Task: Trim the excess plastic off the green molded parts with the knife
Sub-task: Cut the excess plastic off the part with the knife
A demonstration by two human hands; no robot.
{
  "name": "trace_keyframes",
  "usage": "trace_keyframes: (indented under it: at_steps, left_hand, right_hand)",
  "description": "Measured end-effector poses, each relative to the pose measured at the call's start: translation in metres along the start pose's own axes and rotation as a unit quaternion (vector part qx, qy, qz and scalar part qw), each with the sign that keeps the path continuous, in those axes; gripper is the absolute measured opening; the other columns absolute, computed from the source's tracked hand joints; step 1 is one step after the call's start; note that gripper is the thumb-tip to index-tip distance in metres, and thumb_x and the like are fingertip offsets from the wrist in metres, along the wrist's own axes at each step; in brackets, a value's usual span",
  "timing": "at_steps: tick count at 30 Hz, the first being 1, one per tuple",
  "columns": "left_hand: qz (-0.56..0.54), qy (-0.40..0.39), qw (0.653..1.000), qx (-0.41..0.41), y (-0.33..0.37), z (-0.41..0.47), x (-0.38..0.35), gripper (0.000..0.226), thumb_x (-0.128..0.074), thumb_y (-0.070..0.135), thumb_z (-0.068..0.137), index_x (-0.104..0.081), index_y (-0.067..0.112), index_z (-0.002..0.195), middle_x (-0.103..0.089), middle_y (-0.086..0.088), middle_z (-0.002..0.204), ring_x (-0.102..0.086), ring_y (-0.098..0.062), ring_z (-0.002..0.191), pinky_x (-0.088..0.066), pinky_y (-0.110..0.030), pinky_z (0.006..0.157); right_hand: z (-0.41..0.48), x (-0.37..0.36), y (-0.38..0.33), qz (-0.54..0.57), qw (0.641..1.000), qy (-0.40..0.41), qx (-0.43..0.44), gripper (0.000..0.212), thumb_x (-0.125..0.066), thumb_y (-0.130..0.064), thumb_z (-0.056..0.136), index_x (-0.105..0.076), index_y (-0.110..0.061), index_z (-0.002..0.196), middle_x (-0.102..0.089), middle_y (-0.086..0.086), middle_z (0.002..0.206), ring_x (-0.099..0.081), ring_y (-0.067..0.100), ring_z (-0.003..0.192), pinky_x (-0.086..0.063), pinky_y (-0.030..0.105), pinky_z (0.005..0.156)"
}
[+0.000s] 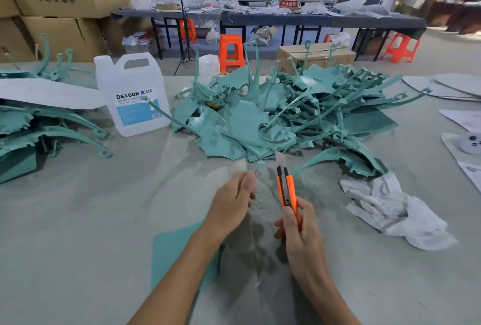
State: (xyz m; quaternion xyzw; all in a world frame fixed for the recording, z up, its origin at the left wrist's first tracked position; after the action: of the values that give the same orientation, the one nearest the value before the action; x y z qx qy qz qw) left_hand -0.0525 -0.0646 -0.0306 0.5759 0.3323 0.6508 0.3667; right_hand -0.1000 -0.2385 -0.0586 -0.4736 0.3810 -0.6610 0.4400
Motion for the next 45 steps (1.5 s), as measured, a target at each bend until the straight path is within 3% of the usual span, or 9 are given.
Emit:
trace_keyframes:
  at_steps: [4, 7, 12, 17, 28, 33, 38, 42, 45]
  left_hand:
    - [-0.001, 0.013, 1.0, -0.012, -0.007, 0.009, -0.003, 0.058, -0.021, 0.079, 0.091, -0.057, 0.034, 0.09, -0.06, 0.021, 0.082, -0.057, 0.002, 0.08, -0.046, -0.025, 0.073]
    - [-0.001, 0.007, 1.0, -0.009, -0.009, 0.011, -0.007, 0.059, -0.022, 0.08, 0.091, -0.052, 0.029, 0.086, -0.059, 0.006, 0.081, -0.056, -0.006, 0.076, -0.049, -0.035, 0.074]
    - [0.0, 0.002, 1.0, -0.015, -0.01, 0.011, -0.009, 0.049, -0.028, 0.069, 0.098, -0.048, 0.027, 0.083, -0.05, 0.01, 0.071, -0.049, -0.007, 0.068, -0.048, -0.041, 0.074]
    - [0.003, -0.004, 1.0, -0.021, -0.01, 0.011, -0.008, 0.053, -0.028, 0.067, 0.099, -0.05, 0.02, 0.088, -0.055, -0.004, 0.078, -0.052, -0.012, 0.071, -0.048, -0.041, 0.076]
    - [0.002, 0.002, 0.999, -0.035, -0.014, 0.013, -0.009, 0.042, -0.027, 0.07, 0.099, -0.047, 0.037, 0.083, -0.053, 0.018, 0.074, -0.048, 0.001, 0.066, -0.046, -0.029, 0.067]
    - [-0.005, 0.013, 0.999, -0.036, -0.015, 0.013, -0.007, 0.047, -0.025, 0.074, 0.096, -0.047, 0.035, 0.083, -0.053, 0.014, 0.074, -0.049, -0.002, 0.067, -0.047, -0.036, 0.071]
    - [0.002, 0.007, 0.999, -0.035, -0.013, 0.012, -0.008, 0.047, -0.027, 0.07, 0.098, -0.047, 0.03, 0.084, -0.05, 0.016, 0.07, -0.046, -0.002, 0.062, -0.047, -0.037, 0.067]
    - [-0.006, 0.014, 0.999, -0.034, -0.013, 0.011, -0.006, 0.051, -0.026, 0.071, 0.098, -0.049, 0.027, 0.086, -0.054, 0.001, 0.075, -0.051, -0.01, 0.068, -0.049, -0.04, 0.071]
    - [-0.005, 0.013, 0.999, -0.034, -0.012, 0.011, -0.005, 0.047, -0.027, 0.071, 0.097, -0.047, 0.031, 0.082, -0.049, 0.013, 0.07, -0.046, -0.003, 0.063, -0.047, -0.036, 0.067]
  right_hand:
    - [-0.002, -0.002, 0.003, -0.023, 1.0, -0.008, 0.013, 0.03, -0.041, -0.067, 0.096, -0.052, -0.048, 0.117, -0.065, -0.006, 0.076, -0.058, 0.011, 0.053, -0.046, 0.026, 0.045]
    - [-0.001, -0.004, 0.002, -0.045, 0.998, -0.015, 0.03, 0.04, -0.036, -0.075, 0.093, -0.053, -0.046, 0.115, -0.062, -0.003, 0.074, -0.057, 0.012, 0.054, -0.045, 0.032, 0.049]
    - [-0.001, -0.005, 0.0, -0.07, 0.997, -0.017, 0.026, 0.029, -0.039, -0.065, 0.096, -0.053, -0.044, 0.109, -0.062, -0.008, 0.076, -0.058, 0.012, 0.059, -0.044, 0.029, 0.053]
    - [0.001, 0.002, 0.002, -0.053, 0.999, 0.009, -0.005, 0.027, -0.04, -0.062, 0.098, -0.054, -0.041, 0.108, -0.061, -0.002, 0.072, -0.054, 0.014, 0.054, -0.047, 0.039, 0.055]
    - [-0.002, -0.003, -0.005, -0.076, 0.996, -0.022, 0.029, 0.022, -0.039, -0.061, 0.098, -0.051, -0.044, 0.107, -0.059, -0.008, 0.073, -0.053, 0.012, 0.055, -0.041, 0.029, 0.05]
    - [0.001, -0.001, 0.001, -0.066, 0.998, 0.006, -0.013, 0.022, -0.042, -0.055, 0.099, -0.054, -0.037, 0.105, -0.059, -0.005, 0.073, -0.052, 0.012, 0.055, -0.045, 0.039, 0.055]
    - [-0.002, -0.002, -0.004, -0.068, 0.997, -0.024, 0.01, 0.022, -0.042, -0.057, 0.098, -0.054, -0.041, 0.107, -0.06, -0.006, 0.074, -0.053, 0.013, 0.056, -0.042, 0.032, 0.053]
    - [0.001, 0.0, -0.004, -0.047, 0.999, -0.004, -0.006, 0.023, -0.043, -0.055, 0.098, -0.056, -0.038, 0.106, -0.058, -0.001, 0.072, -0.048, 0.01, 0.051, -0.041, 0.031, 0.05]
    - [-0.001, 0.0, -0.006, -0.053, 0.998, -0.018, 0.006, 0.021, -0.044, -0.056, 0.098, -0.056, -0.042, 0.107, -0.058, -0.001, 0.072, -0.049, 0.012, 0.052, -0.041, 0.032, 0.05]
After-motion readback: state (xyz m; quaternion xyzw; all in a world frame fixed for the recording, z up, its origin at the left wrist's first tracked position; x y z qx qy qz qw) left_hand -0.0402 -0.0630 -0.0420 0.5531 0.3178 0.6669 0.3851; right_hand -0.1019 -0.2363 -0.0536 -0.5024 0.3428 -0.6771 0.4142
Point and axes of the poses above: each hand's wrist, its own z-axis towards the middle knuckle, its own x-axis out of the back of the hand, y = z × x, the point moved 5 cm from there along z, towards the middle knuckle
